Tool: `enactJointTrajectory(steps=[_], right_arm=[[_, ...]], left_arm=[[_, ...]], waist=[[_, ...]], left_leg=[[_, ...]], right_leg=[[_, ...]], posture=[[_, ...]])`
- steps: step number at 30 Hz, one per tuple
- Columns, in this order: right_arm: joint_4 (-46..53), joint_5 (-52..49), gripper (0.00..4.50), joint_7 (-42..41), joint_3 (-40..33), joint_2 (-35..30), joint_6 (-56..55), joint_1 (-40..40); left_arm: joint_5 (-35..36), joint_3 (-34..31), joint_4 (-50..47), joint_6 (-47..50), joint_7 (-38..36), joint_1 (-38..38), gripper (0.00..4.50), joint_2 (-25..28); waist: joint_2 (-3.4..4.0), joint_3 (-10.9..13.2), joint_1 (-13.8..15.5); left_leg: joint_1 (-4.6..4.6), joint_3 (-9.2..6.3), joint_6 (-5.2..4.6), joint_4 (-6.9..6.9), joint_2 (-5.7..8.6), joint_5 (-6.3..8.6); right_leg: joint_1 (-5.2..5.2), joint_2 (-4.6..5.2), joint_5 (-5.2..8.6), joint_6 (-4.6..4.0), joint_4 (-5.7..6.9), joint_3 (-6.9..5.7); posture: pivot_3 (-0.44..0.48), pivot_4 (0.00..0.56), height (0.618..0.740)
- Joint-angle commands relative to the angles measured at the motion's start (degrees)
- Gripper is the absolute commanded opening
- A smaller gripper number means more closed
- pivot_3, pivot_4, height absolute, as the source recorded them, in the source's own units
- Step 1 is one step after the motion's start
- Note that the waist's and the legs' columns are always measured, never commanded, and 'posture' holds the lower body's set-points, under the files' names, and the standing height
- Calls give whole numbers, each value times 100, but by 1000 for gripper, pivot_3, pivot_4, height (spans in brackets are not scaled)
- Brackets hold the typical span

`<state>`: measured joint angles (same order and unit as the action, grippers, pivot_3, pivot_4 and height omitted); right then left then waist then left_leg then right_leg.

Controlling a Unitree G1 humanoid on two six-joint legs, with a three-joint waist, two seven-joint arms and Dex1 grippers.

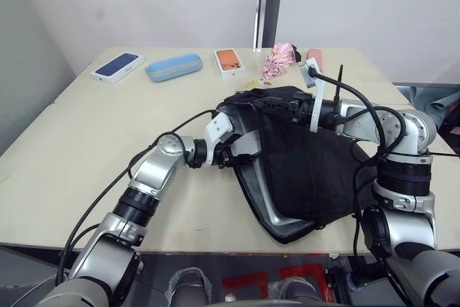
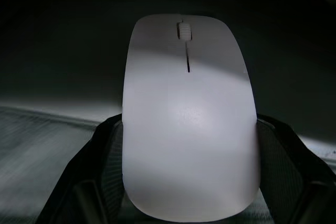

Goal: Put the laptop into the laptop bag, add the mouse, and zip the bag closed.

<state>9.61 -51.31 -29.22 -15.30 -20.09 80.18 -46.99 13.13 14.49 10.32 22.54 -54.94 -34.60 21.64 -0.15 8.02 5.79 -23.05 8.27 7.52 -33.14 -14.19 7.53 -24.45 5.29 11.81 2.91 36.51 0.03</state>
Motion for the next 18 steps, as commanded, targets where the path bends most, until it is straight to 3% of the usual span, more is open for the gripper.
enactJointTrajectory(steps=[1, 13, 17, 18], right_arm=[[302, -303, 29, 35, -230, -16, -162, -140], [279, -397, 29, 122, -184, -124, -256, -101], [274, -404, 0, 118, -159, -152, -280, -96], [270, -401, 0, 114, -151, -158, -285, -94]], left_arm=[[-100, 32, 199, -176, -11, -261, 2793, -159], [-268, -34, 635, -429, 0, -400, 2793, -512], [-266, -59, 650, -454, 11, -391, 4386, -542], [-260, -61, 655, -449, 8, -389, 4451, -549]], waist=[[0, 0, 12], [0, 0, 36], [0, 0, 37], [0, 0, 37]], left_leg=[[0, -2, 0, 0, 0, 0], [-3, -2, 0, -2, 1, 0], [-4, -2, -1, -2, 1, 0], [-4, -2, 0, -2, 1, 0]], right_leg=[[0, 0, 0, 0, 0, -1], [0, 1, 0, 1, -1, -1], [0, 1, 0, 1, -1, -2], [0, 1, 0, 1, -1, -2]], posture=[[0, 150, 740], [0, 150, 740], [0, 150, 740], [0, 150, 740]])
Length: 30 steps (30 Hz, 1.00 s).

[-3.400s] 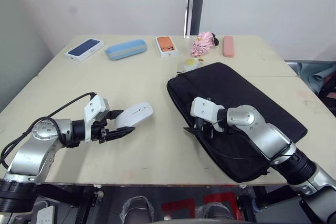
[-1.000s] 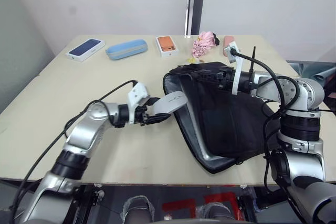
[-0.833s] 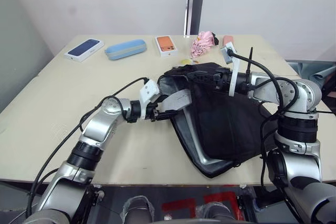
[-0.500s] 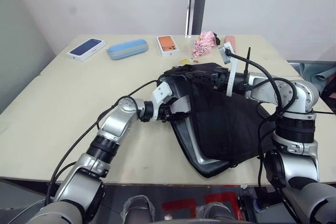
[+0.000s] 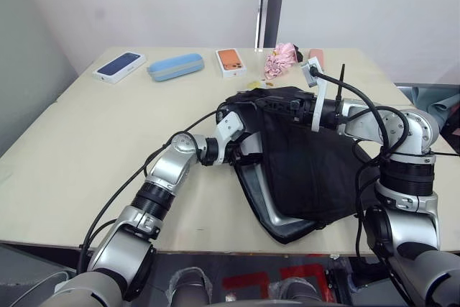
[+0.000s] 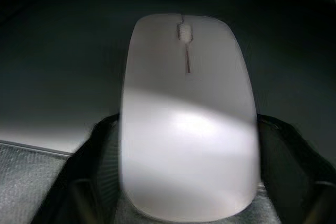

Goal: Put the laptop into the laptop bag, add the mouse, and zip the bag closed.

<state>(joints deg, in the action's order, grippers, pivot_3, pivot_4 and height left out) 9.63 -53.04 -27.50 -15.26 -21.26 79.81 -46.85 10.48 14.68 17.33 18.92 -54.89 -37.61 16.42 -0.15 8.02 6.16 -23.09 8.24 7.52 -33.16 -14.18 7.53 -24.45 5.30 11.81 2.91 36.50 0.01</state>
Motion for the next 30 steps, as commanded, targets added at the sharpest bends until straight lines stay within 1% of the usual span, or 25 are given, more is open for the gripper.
enactJointTrajectory(steps=[1, 6, 11, 13, 20, 22, 23, 25, 26, 30], right_arm=[[264, -226, 0, -57, -152, -44, -255, -108], [259, -249, 0, -34, -136, -53, -279, -100], [254, -278, 0, -7, -134, -51, -285, -100], [244, -281, 0, -7, -131, -53, -291, -113], [230, -276, 0, -21, -112, -76, -305, -94], [230, -289, 0, -15, -118, -76, -301, -90], [229, -295, 0, -17, -118, -75, -301, -85], [218, -292, 0, -25, -108, -78, -310, -80], [216, -291, 0, -27, -105, -80, -312, -79], [201, -287, 0, -30, -102, -85, -321, -87]], left_arm=[[3, -76, -42, -89, 4, -85, 4451, -35], [3, -80, -60, -74, -6, -54, 4451, -10], [46, -117, -98, -68, -123, -22, 4451, 112], [-41, -69, 5, -146, -196, -38, 4451, 218], [39, -107, -56, -92, -256, -12, 4451, 268], [58, -123, -81, -70, -264, -6, 3920, 270], [80, -128, -104, -55, -285, 1, 3728, 269], [102, -132, -126, -43, -313, 4, 2935, 268], [104, -136, -136, -49, -310, 5, 2707, 266], [185, -198, -197, -83, -304, -20, 2710, 226]], waist=[[0, 0, 0], [0, 0, -1], [0, 0, -2], [0, 0, -2], [0, 0, 0], [0, 0, -2], [1, 0, -2], [1, 0, -2], [1, 0, -2], [1, 0, -3]], left_leg=[[0, 0, 0, 0, 0, 0], [0, 0, 0, 0, 0, 0], [0, 0, 0, 0, 0, 0], [0, 0, 0, 0, 0, 0], [-1, 0, 1, 1, 0, 1], [-1, -1, 1, 2, 0, 1], [-1, 0, 1, 2, 0, 1], [-1, 0, 1, 2, 0, 1], [-1, 0, 1, 2, 0, 1], [-1, -1, 1, 2, 0, 1]], right_leg=[[0, 0, 0, 0, 0, 0], [0, 0, 0, 0, 0, 0], [0, 0, 0, 0, 0, 0], [0, 0, 0, 0, 0, 0], [0, 0, 0, 0, -3, 0], [0, 0, 0, 0, -3, -1], [0, 0, 0, 0, -4, -1], [0, 0, 0, 0, -5, -1], [0, 0, 0, 0, -5, -1], [0, 0, 0, 0, -5, -1]], posture=[[0, 150, 740], [0, 150, 740], [0, 150, 740], [0, 150, 740], [0, 150, 740], [0, 150, 740], [0, 150, 740], [0, 150, 740], [0, 150, 740], [0, 150, 740]])
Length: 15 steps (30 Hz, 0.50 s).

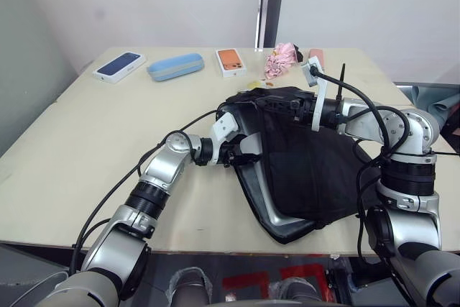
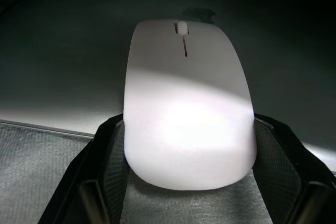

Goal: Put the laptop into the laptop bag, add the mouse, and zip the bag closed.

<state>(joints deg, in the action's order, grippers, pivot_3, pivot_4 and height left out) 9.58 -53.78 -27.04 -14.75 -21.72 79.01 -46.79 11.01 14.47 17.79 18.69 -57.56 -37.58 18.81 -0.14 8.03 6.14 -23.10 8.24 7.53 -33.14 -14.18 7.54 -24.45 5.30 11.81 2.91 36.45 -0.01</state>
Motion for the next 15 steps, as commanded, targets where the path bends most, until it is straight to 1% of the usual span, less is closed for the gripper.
enactJointTrajectory(steps=[1, 5, 8, 15], right_arm=[[210, -223, 0, -74, -158, -38, -235, -91], [211, -246, 0, -72, -160, -30, -223, -93], [212, -263, 0, -73, -157, -23, -223, -102], [236, -340, 0, -40, -186, -16, -186, -119]], left_arm=[[150, -185, -269, -65, -36, -26, 2710, -29], [70, -122, -218, -180, 58, -58, 2710, -149], [-65, -19, 38, -291, 143, -101, 2710, -312], [-190, 64, 466, -190, 220, -418, 2710, -615]], waist=[[0, 0, 0], [0, 0, 0], [0, 0, 1], [0, 0, 0]], left_leg=[[0, 0, 0, 0, 0, 0], [-1, 0, 0, 1, 0, 0], [-4, 0, 0, 1, 0, 0], [-6, -1, -1, 3, 0, -1]], right_leg=[[0, 0, 0, 0, 0, 0], [0, 0, 0, 0, -2, 0], [0, 0, 0, 0, -5, -1], [0, 0, -2, 2, -10, -3]], posture=[[0, 150, 740], [0, 150, 740], [0, 150, 740], [0, 150, 740]])
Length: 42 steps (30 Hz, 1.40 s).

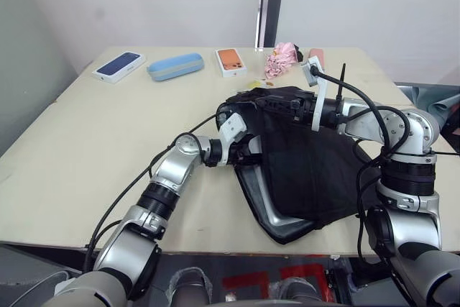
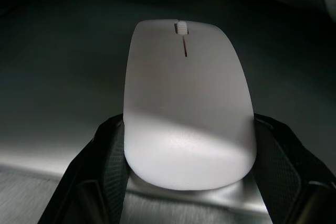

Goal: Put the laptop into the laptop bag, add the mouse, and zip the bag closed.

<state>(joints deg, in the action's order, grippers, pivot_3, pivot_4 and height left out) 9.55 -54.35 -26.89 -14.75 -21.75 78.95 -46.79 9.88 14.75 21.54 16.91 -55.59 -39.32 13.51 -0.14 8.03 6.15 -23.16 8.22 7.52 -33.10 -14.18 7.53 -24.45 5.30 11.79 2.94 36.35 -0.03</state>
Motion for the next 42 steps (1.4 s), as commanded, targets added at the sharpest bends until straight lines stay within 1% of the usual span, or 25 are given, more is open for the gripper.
enactJointTrajectory(steps=[1, 8, 18, 20, 21, 22, 23, 28, 33, 37, 39, 40, 41, 42], right_arm=[[242, -286, 0, -50, -184, -15, -180, -113], [256, -321, 0, 2, -176, 9, -171, -100], [204, -294, 0, 23, -146, 17, -204, -111], [197, -294, 0, 24, -146, 18, -203, -112], [195, -297, 0, 25, -148, 18, -202, -112], [191, -294, 0, 24, -146, 19, -205, -112], [189, -292, 0, 24, -144, 20, -207, -111], [174, -292, 0, 22, -142, 28, -211, -93], [144, -261, 0, -15, -79, 25, -230, -82], [124, -197, 0, -122, 76, -19, -282, -69], [141, -170, 0, -187, 170, -57, -314, -48], [217, -79, 0, -331, 360, -167, -388, -3], [349, 67, 0, -494, 648, -304, -495, 105], [427, 177, 0, -624, 858, -414, -588, 176]], left_arm=[[-93, 32, 146, -7, 30, -293, 2710, -122], [-174, -84, 736, -126, 153, -583, 2710, -410], [-137, -190, 945, -380, 213, -660, 2710, -523], [-67, -232, 824, -345, 154, -594, 3773, -497], [-33, -270, 768, -335, 152, -557, 4094, -490], [14, -313, 719, -302, 140, -522, 4280, -484], [56, -343, 657, -262, 119, -481, 4416, -463], [237, -466, 158, -117, -7, -211, 4416, -321], [508, -657, -817, 381, -122, 224, 4416, 191], [983, -1011, -1902, 1201, -397, 835, 4416, 1064], [1214, -1203, -2260, 1549, -450, 1070, 4416, 1421], [1343, -1394, -2413, 1742, -441, 1225, 4416, 1651], [1426, -1686, -2534, 1898, -471, 1473, 4416, 2016], [1488, -1882, -2617, 2011, -476, 1637, 4416, 2269]], waist=[[0, 0, -2], [0, 0, -2], [0, 0, 5], [0, 0, 5], [0, 0, 5], [0, 0, 5], [0, 0, 4], [1, 0, 2], [3, 2, -9], [6, 3, -35], [8, 5, -41], [9, 6, -34], [10, 6, -30], [10, 6, -32]], left_leg=[[0, 0, 0, 0, 0, 0], [-2, 0, -1, 4, 0, -1], [-3, 0, -2, 3, 1, -1], [-3, 0, -2, 3, 1, -1], [-3, 0, -2, 3, 1, -1], [-3, 0, -2, 3, 1, -1], [-3, 0, -2, 3, 1, -1], [-4, 1, -2, 7, 1, -1], [-4, 0, -1, 11, 0, 0], [-3, 2, 1, 19, 0, 1], [-5, 2, 2, 22, -1, 1], [-7, 2, 3, 24, -1, 1], [-8, 2, 3, 24, 0, 1], [-9, 2, 4, 24, -1, 2]], right_leg=[[0, 0, 0, 1, -1, 0], [0, 0, -1, 2, -8, -1], [0, 1, -4, 6, -9, 0], [0, 0, -4, 6, -10, 0], [0, 0, -4, 6, -10, 0], [0, 0, -4, 6, -10, 0], [0, 0, -4, 6, -11, 0], [0, 0, -4, 6, -15, -1], [0, 0, -4, 6, -19, -4], [-3, -1, -3, 5, -23, -5], [-7, -2, -3, 5, -26, -5], [-10, -2, -2, 5, -26, -6], [-11, -2, -2, 5, -26, -6], [-12, -2, -2, 5, -27, -7]], posture=[[0, 150, 740], [0, 150, 740], [0, 150, 740], [0, 150, 740], [0, 150, 740], [0, 150, 740], [0, 150, 740], [0, 150, 740], [0, 150, 740], [0, 150, 740], [0, 150, 740], [0, 150, 740], [0, 150, 740], [0, 150, 740]])
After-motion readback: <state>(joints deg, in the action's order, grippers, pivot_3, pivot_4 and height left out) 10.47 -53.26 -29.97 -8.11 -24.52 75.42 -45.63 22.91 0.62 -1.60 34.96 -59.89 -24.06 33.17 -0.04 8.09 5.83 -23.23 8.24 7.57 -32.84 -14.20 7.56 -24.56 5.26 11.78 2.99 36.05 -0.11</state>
